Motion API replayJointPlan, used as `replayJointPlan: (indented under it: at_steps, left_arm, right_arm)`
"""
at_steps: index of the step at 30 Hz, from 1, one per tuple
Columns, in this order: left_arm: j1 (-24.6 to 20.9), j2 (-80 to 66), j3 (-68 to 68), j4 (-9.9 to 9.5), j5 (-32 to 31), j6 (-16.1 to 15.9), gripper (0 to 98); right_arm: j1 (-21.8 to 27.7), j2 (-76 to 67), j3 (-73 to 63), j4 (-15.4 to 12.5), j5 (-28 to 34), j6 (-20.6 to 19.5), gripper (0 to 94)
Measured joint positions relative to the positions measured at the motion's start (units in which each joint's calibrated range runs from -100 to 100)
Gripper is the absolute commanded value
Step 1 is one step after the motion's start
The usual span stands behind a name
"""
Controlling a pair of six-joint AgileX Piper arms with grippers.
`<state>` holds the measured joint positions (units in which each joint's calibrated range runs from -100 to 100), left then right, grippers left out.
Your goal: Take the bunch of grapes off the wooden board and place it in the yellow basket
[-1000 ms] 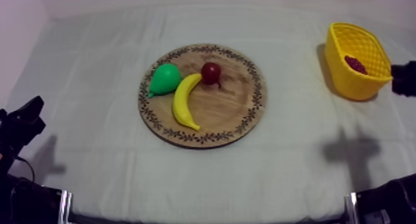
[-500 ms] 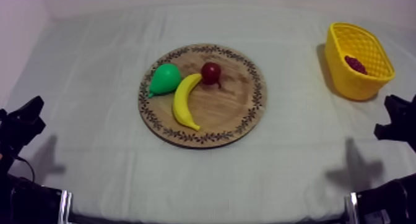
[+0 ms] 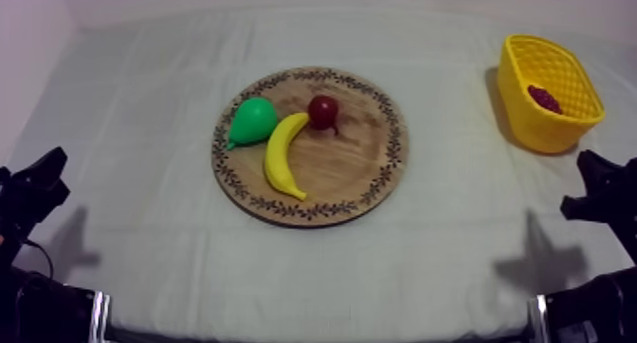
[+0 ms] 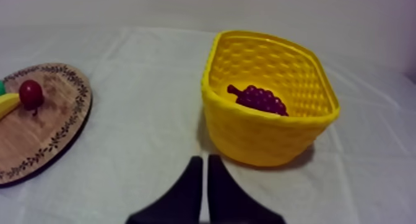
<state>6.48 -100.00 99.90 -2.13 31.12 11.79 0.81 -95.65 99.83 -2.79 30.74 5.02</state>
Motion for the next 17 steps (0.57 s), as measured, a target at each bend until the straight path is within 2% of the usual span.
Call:
replayJointPlan:
  at_steps: [8, 17]
  left_arm:
    - [0.00, 0.00, 0.00, 0.00, 0.00, 0.00, 0.1]
    - [0.00, 0.00, 0.00, 0.00, 0.00, 0.00, 0.1]
  right_arm:
    - [-2.63, 0.00, 0.00, 1.17, 4.62, -1.86, 0.3]
    - [-2.91, 0.00, -0.06, 1.35, 4.97, 4.93, 0.3]
